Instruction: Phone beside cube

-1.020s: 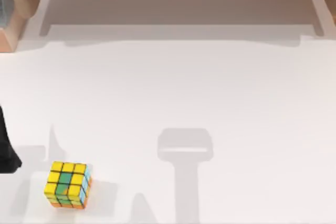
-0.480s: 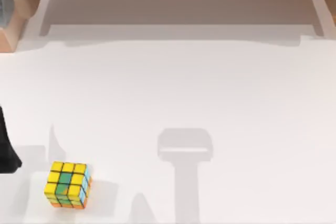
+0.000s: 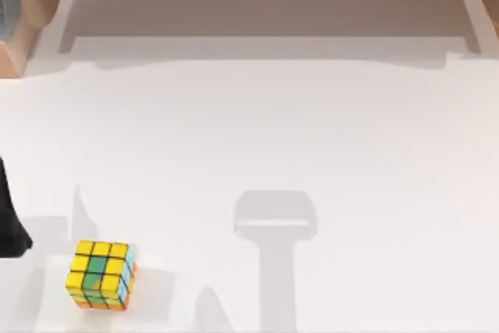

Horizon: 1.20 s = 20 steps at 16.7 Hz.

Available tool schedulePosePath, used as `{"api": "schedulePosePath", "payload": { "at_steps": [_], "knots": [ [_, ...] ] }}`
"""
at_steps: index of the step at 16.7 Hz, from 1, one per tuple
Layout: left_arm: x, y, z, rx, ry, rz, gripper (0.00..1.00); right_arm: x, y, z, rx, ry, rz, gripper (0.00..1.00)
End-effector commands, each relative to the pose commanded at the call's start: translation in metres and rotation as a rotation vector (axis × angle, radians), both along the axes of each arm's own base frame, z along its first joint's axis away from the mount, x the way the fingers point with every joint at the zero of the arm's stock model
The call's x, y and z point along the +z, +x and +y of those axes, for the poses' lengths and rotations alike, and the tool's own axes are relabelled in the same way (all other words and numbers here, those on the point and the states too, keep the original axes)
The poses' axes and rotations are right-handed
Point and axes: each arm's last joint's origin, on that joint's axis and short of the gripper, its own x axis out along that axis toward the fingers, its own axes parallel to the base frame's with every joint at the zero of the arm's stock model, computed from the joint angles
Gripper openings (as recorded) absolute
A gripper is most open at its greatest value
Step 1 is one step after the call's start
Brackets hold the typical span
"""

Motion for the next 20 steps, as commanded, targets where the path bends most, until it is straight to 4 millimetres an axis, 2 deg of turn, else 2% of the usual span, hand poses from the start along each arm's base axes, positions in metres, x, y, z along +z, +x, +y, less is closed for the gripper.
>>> {"api": "schedulePosePath", "payload": {
  "at_steps": [7,15,20],
  "knots": [
    [0.0,0.0,0.0,0.0,0.0,0.0,1.0,0.0,0.0,0.0,0.0,0.0,0.0,0.02],
    [0.0,0.0,0.0,0.0,0.0,0.0,1.0,0.0,0.0,0.0,0.0,0.0,0.0,0.0],
    [0.0,0.0,0.0,0.0,0.0,0.0,1.0,0.016,0.001,0.0,0.0,-0.005,-0.012,0.0]
  ]
}}
